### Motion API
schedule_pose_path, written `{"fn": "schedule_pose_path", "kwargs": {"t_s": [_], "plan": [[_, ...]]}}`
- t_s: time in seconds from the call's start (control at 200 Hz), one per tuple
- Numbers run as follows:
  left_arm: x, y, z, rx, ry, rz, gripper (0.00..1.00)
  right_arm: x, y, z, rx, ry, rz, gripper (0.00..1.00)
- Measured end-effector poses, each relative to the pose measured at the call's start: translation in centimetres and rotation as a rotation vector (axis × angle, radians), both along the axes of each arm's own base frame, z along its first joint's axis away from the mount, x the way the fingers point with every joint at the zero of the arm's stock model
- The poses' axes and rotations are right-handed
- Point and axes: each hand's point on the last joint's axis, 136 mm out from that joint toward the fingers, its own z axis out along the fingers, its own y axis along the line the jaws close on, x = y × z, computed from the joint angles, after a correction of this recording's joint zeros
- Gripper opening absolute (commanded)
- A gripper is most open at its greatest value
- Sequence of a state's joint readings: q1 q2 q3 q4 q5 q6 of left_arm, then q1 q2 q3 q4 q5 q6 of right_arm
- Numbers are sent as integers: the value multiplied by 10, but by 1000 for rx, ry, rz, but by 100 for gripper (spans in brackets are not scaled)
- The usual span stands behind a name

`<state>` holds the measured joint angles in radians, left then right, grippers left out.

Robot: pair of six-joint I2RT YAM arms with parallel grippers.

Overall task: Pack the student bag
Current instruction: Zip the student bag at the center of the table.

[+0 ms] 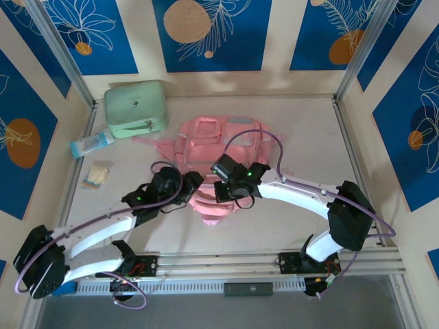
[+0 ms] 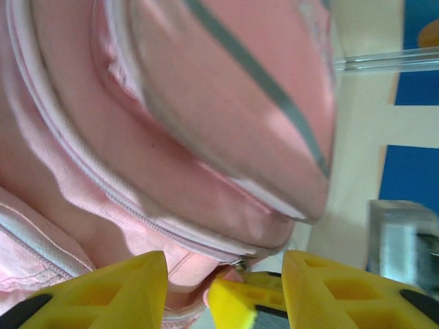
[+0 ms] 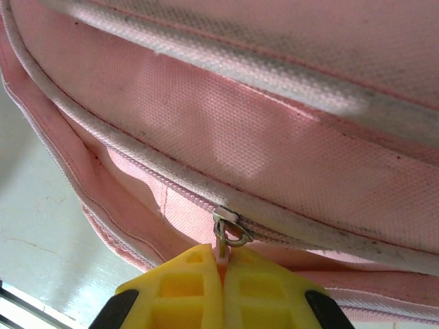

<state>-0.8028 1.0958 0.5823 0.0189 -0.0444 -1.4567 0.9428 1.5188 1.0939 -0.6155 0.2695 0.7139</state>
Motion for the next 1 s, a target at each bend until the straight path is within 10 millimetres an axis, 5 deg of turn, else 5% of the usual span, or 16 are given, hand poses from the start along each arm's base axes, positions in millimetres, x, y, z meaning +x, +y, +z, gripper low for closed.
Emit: {"fn": "schedule_pose_path", "kwargs": {"t_s": [0.18,0.5,0.62,0.835,1.0], "plan": [[7,-17,-27,9,68,71,38,1,0,0,-1,-3,0,0],[27,-34,-38,22,99,153,16,6,-4,0,-22,-31,-9,0],[31,-32,-34,18,87,179,0,7,-6,0,-34,-41,-10,0],[31,-22,-26,50,61,181,0,6,-13,-1,-67,-47,-5,0],[31,5,-15,88,37,182,0,-2,-24,1,-106,-35,4,0]]}}
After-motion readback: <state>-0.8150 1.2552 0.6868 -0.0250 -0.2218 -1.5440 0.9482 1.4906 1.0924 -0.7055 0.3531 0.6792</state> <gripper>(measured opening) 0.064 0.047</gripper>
